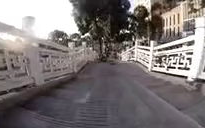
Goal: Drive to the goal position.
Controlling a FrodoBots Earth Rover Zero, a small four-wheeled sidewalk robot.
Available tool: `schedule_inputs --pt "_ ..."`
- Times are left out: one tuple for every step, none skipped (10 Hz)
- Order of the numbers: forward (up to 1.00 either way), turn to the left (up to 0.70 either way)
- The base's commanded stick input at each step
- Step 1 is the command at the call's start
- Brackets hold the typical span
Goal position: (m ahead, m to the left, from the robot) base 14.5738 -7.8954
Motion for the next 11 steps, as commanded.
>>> schedule_inputs --pt "0.45 0.00" --pt "0.45 -0.01" --pt "0.45 -0.08" --pt "0.45 -0.20" --pt "0.45 -0.07" --pt "0.45 0.00" --pt "0.45 0.00" --pt "0.45 0.00" --pt "0.45 0.00" --pt "0.45 0.00" --pt "0.45 0.00"
